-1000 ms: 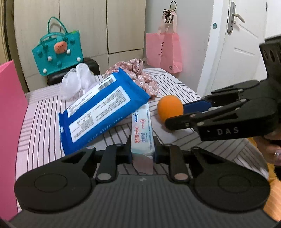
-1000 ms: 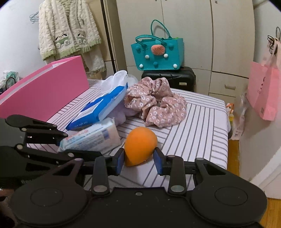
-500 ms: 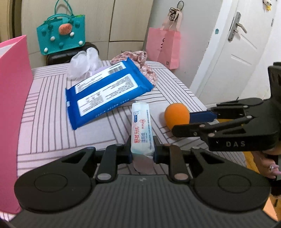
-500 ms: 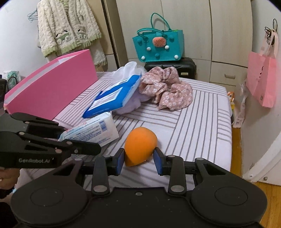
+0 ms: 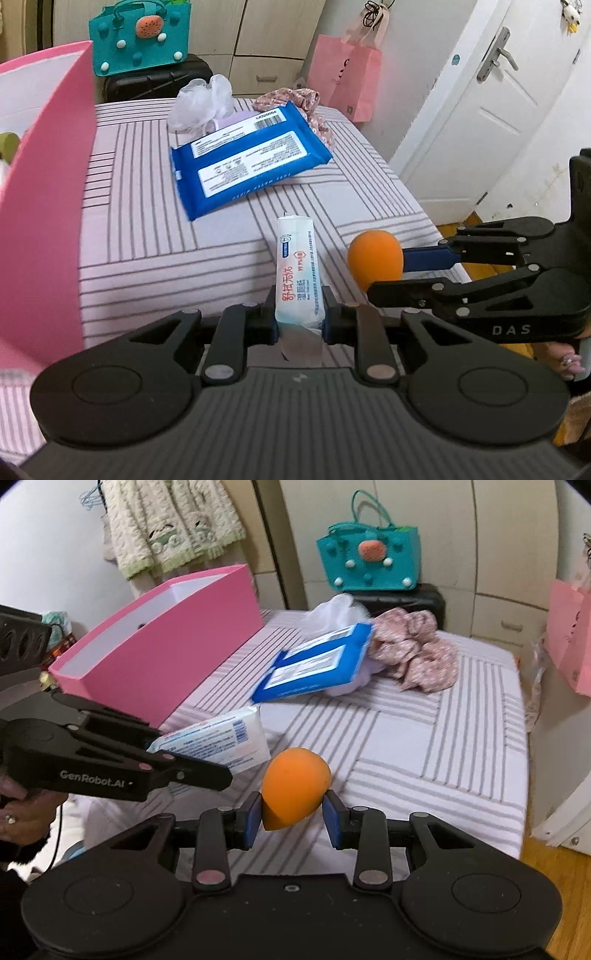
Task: Organize soft objects
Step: 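Lift and carry the orange sponge and white tube over the pink box with both tools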
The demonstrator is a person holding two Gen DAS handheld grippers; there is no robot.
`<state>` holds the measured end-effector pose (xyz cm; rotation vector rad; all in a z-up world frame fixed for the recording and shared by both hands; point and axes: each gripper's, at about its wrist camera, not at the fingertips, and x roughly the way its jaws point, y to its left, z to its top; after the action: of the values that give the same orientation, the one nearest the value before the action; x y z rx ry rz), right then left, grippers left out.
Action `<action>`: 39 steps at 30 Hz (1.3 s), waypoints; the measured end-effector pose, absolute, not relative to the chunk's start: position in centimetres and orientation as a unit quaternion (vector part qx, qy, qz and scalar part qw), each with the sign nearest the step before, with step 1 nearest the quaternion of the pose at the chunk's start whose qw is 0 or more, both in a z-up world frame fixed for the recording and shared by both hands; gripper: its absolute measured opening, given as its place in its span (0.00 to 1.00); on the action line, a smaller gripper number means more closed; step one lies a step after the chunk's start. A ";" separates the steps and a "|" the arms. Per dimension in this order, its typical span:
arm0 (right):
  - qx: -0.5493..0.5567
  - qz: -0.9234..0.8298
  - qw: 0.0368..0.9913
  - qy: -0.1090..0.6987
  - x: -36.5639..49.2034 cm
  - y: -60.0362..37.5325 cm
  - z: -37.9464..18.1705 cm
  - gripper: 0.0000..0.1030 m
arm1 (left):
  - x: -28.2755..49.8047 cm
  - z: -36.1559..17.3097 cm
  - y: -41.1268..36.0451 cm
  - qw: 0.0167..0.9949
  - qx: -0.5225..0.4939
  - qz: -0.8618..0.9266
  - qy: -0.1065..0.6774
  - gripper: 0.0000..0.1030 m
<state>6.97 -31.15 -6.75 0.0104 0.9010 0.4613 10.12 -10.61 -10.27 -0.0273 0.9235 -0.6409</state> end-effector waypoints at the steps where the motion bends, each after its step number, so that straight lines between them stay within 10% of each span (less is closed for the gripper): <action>1: 0.008 0.225 0.870 0.438 6.8 -30.9 -6.7 0.39 | 9.9 -10.1 -10.4 0.845 -0.009 -0.303 0.440 0.19; 39: -0.062 0.352 0.858 0.370 9.5 -16.3 4.4 0.39 | 8.9 1.2 6.4 0.878 0.017 -0.257 0.404 0.19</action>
<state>9.49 -16.35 4.36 -0.1299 0.7767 0.7391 8.86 6.42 1.21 0.0354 0.8431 -0.5366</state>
